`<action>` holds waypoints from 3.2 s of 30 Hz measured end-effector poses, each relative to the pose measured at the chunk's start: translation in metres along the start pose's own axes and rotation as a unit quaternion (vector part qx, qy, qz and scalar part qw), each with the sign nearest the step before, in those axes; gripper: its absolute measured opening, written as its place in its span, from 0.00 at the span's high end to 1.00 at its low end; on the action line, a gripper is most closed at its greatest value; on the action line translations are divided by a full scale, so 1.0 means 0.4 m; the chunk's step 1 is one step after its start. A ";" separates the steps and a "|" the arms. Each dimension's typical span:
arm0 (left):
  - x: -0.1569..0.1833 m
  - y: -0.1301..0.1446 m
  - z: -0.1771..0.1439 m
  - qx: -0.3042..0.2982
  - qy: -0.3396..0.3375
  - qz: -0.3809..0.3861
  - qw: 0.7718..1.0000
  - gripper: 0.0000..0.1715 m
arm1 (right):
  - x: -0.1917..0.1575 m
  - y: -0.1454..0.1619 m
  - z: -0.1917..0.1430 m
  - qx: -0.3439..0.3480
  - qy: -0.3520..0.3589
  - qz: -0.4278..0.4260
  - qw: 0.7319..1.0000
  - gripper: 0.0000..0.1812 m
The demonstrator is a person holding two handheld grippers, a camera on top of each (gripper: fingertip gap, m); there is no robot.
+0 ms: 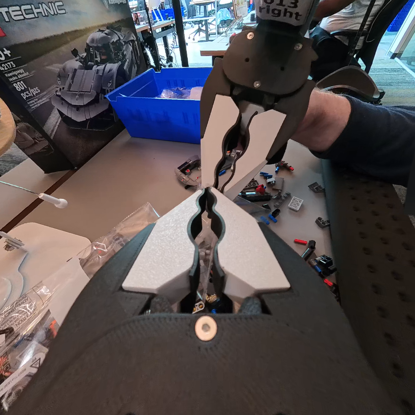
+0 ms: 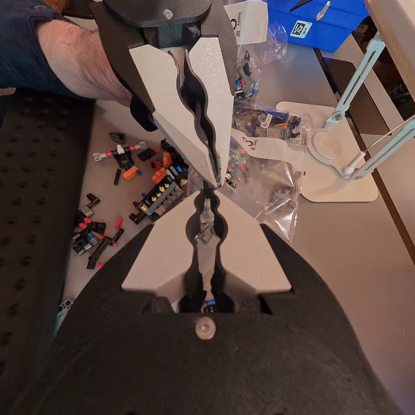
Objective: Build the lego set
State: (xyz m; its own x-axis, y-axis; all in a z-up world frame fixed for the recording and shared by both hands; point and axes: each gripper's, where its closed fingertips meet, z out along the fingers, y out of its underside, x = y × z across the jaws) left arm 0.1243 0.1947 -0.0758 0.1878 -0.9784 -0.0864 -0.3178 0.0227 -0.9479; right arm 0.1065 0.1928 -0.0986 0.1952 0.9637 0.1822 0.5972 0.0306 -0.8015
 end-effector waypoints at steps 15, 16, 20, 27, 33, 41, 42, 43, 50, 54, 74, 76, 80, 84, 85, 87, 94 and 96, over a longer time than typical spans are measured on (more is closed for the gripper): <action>0.005 0.001 0.003 0.003 0.014 -0.015 1.000 1.00 | -0.005 0.004 0.002 -0.008 0.004 -0.019 1.000 1.00; 0.006 0.001 0.003 0.004 0.015 -0.016 1.000 1.00 | -0.006 0.005 0.003 -0.009 0.003 -0.019 1.000 1.00; 0.011 0.001 0.004 0.002 0.019 -0.014 1.000 1.00 | -0.007 0.016 0.011 -0.020 -0.001 -0.017 1.000 1.00; 0.014 0.001 0.004 0.002 0.022 -0.012 1.000 1.00 | -0.011 0.025 0.016 -0.026 -0.009 -0.013 1.000 1.00; 0.015 -0.002 0.003 0.007 0.026 -0.009 1.000 1.00 | -0.007 0.024 0.014 -0.021 -0.009 -0.008 1.000 1.00; 0.015 -0.005 0.000 0.012 0.030 -0.010 0.999 1.00 | -0.009 0.018 0.011 -0.011 -0.017 0.003 1.000 0.99; 0.014 -0.007 -0.001 0.014 0.030 -0.012 0.999 1.00 | -0.009 0.018 0.011 -0.010 -0.018 0.004 1.000 0.99; 0.013 -0.008 -0.002 0.016 0.030 -0.014 0.999 1.00 | -0.008 0.017 0.011 -0.008 -0.018 0.005 1.000 0.99; 0.005 -0.017 -0.008 0.032 0.036 -0.031 0.998 1.00 | 0.004 0.004 -0.006 0.015 -0.013 0.018 1.000 0.98; 0.001 -0.025 -0.016 0.043 0.036 -0.037 0.998 1.00 | 0.019 -0.010 -0.020 0.036 0.006 0.013 0.999 1.00; -0.030 -0.011 -0.011 0.026 0.000 -0.051 0.998 1.00 | 0.003 0.062 0.026 0.002 -0.055 0.080 0.995 0.99; -0.035 -0.008 -0.009 0.031 0.001 -0.061 0.998 1.00 | 0.010 0.058 0.021 0.004 -0.041 0.068 0.997 0.98; -0.053 -0.015 -0.024 0.046 -0.002 -0.081 0.996 1.00 | 0.024 0.032 -0.008 0.042 -0.037 0.082 0.995 0.97; -0.068 -0.016 -0.034 0.048 -0.019 -0.077 0.996 1.00 | 0.004 0.006 -0.032 0.075 -0.063 0.068 0.993 0.98; -0.070 -0.014 -0.034 0.048 -0.019 -0.081 0.995 1.00 | -0.005 -0.009 -0.042 0.091 -0.068 0.056 0.992 0.99; -0.072 -0.012 -0.034 0.049 -0.021 -0.088 0.995 1.00 | -0.041 -0.027 -0.054 0.105 -0.100 0.035 0.989 0.99; -0.087 -0.002 -0.037 0.045 -0.032 -0.102 0.993 1.00 | -0.147 0.046 0.002 0.007 -0.195 0.001 0.981 0.98; -0.088 -0.002 -0.037 0.046 -0.031 -0.105 0.993 1.00 | -0.107 0.070 0.021 -0.021 -0.155 0.025 0.987 0.97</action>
State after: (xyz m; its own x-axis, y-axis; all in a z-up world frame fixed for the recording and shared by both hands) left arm 0.1041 0.2259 -0.0673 0.2987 -0.9491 0.1000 -0.1793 -0.1587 -0.9709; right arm 0.1083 0.1545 -0.1336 -0.0177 0.9988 -0.0447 0.6261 -0.0238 -0.7793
